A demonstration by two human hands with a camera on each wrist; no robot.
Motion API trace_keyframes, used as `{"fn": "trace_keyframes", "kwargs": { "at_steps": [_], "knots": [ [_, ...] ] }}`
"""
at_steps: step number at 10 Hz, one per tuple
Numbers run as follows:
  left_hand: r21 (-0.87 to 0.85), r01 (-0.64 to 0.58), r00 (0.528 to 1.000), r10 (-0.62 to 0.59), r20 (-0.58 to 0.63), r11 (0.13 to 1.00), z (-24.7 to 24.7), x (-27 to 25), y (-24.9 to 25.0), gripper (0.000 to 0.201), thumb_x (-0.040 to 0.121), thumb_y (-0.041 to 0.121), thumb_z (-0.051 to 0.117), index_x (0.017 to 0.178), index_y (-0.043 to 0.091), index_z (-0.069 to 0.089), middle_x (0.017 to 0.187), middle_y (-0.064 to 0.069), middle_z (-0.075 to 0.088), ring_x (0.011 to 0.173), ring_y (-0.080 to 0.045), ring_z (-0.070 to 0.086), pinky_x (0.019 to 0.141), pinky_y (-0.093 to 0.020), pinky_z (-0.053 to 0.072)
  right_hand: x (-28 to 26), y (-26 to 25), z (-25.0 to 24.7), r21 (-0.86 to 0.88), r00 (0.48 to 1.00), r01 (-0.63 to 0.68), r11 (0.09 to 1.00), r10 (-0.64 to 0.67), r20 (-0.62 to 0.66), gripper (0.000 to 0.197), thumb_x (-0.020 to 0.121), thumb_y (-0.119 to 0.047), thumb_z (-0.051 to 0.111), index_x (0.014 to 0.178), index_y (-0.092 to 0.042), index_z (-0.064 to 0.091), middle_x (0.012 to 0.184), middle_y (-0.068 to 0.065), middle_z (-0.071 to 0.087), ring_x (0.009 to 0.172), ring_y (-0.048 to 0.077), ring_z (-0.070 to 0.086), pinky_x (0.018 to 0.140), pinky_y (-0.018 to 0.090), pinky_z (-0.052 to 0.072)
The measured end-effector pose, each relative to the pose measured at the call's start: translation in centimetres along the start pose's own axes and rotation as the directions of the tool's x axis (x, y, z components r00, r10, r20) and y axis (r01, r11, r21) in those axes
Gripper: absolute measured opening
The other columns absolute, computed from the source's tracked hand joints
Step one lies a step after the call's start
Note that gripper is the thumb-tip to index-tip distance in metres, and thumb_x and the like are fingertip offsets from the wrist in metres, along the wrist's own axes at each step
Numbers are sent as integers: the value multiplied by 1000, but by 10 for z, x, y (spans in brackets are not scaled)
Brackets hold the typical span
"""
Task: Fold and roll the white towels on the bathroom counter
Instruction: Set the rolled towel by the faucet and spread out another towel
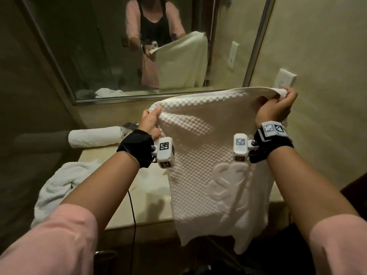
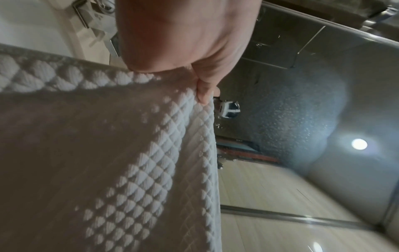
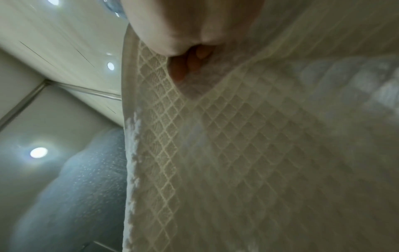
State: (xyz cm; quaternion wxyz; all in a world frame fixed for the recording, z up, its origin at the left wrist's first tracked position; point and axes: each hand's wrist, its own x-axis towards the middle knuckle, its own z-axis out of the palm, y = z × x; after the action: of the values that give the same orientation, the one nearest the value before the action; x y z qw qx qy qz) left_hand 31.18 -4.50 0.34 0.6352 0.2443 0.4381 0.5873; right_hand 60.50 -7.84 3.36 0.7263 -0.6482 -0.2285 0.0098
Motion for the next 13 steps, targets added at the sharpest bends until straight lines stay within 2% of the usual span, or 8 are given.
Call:
{"fn": "trace_keyframes", "kwargs": {
  "at_steps": [3,4,5,7,9,10,11,13],
  "knots": [
    [103,137,979,-119,-165,985,14,91,-17,31,90,21,64,111,17,41,124,-14,50,115,-36,54,96,-60,44,42,61,84,-155,966,-83,984,118,230,39,89,0,35,121,-11,55,111,13,65,92,24,61,68,23,40],
    [82,143,973,-125,-194,986,15,110,-25,36,92,17,62,119,17,38,114,-13,52,112,-35,56,95,-59,45,51,73,100,-148,950,-113,983,150,273,38,90,3,34,120,-8,55,94,6,60,54,-5,56,46,3,33],
    [70,140,971,-123,-204,988,21,127,-28,32,93,13,59,117,17,38,108,-12,53,111,-33,57,96,-56,46,62,90,123,-124,943,-132,983,163,290,35,89,2,31,110,-14,55,72,-6,57,36,-10,51,40,8,39],
    [109,177,956,-144,-257,978,19,191,-45,48,87,19,66,126,20,38,131,-15,47,119,-32,51,104,-55,39,87,139,165,-249,925,-142,958,218,310,28,81,-12,32,92,-31,50,68,-2,64,54,23,67,56,46,58],
    [319,360,910,-255,-326,877,7,250,-66,24,93,23,55,108,4,58,101,-11,62,89,-23,61,83,-30,54,108,164,193,-593,799,-34,805,378,467,24,95,-15,40,105,-9,62,80,8,69,67,17,70,61,23,53],
    [527,426,902,-306,-304,735,8,246,-74,23,99,29,44,79,18,48,74,5,41,61,-8,42,50,-20,43,117,191,202,-755,623,220,617,507,595,31,92,-26,45,94,-4,67,84,16,72,84,32,68,82,40,56],
    [658,390,921,-255,-296,644,-6,265,-96,38,98,25,46,129,5,52,73,5,41,58,-7,40,42,-19,42,121,214,206,-766,483,463,445,598,639,25,91,-19,51,81,-4,68,77,15,71,81,35,69,76,39,57],
    [768,396,918,-244,-313,504,-9,281,-111,43,100,18,43,140,0,42,140,-17,48,65,-6,48,27,-8,32,143,234,211,-693,488,656,299,532,692,26,93,-10,45,110,-9,65,112,18,65,100,35,62,84,35,48]
  ]
}}
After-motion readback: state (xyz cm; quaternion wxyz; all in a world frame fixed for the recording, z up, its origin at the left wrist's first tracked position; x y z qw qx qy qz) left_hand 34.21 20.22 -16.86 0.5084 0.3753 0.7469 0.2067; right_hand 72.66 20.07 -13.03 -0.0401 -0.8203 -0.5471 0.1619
